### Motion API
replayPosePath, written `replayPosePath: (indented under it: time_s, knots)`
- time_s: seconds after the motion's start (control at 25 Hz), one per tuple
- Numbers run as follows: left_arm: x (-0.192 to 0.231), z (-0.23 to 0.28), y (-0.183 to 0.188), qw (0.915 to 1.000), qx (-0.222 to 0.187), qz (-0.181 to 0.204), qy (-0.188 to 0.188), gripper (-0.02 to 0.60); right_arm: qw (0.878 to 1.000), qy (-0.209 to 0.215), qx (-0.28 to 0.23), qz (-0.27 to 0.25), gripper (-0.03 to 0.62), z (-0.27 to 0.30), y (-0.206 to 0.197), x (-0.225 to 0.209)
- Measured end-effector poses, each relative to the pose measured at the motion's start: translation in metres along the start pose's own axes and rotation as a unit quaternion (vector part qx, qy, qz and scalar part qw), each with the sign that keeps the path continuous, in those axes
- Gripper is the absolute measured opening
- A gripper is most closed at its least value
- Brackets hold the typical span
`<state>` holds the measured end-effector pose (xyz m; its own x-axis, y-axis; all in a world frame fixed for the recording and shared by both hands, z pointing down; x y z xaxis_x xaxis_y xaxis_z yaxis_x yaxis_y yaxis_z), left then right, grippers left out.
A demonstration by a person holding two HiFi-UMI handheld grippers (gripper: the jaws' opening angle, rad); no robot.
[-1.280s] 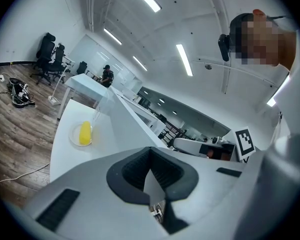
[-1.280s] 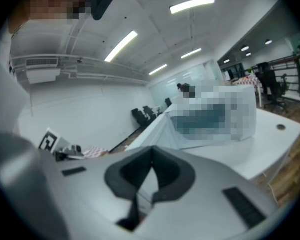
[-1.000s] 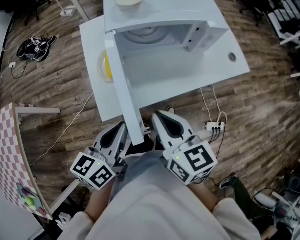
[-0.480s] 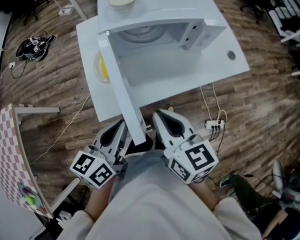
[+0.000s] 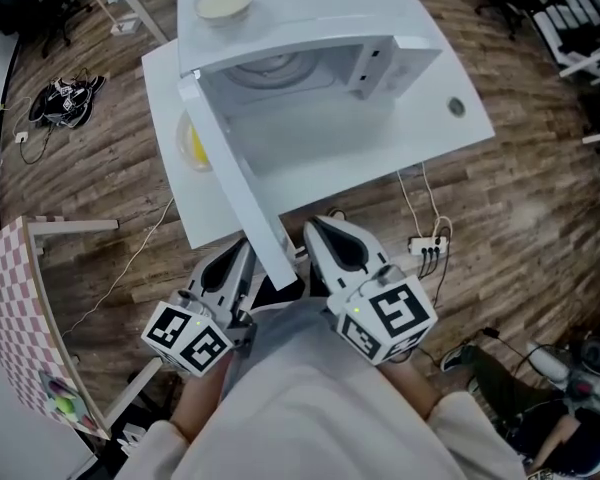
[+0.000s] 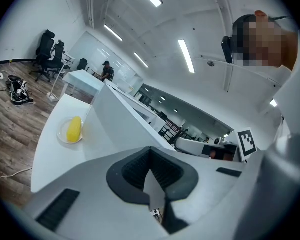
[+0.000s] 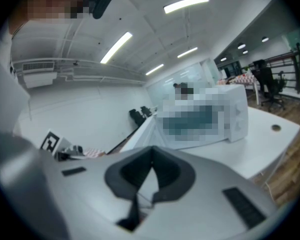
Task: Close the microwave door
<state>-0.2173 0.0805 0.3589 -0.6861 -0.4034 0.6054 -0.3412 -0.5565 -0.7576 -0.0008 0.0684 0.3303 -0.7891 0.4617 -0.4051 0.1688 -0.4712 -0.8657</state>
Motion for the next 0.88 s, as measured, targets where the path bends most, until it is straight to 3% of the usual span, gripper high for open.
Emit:
replayPosePath:
  time_s: [0.88]
  knots:
    - [-0.015, 0.036, -0.003, 0.9996, 0.015, -0.011, -0.019, 0.018, 1.000, -0.025, -0.006, 0.010, 0.021, -0.015, 0.009, -0.034]
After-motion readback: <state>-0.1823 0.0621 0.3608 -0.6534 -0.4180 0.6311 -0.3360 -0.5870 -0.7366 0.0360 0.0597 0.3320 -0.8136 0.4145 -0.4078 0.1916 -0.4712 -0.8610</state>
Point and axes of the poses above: the fingertips, and each gripper's own axes: z forward along the fingers, x to its left, y out of its top, the point moved 10 cm from there along -z, backward along the fingers, and after that the axes turned 3 degrees about -x, right-handed, at the moved point
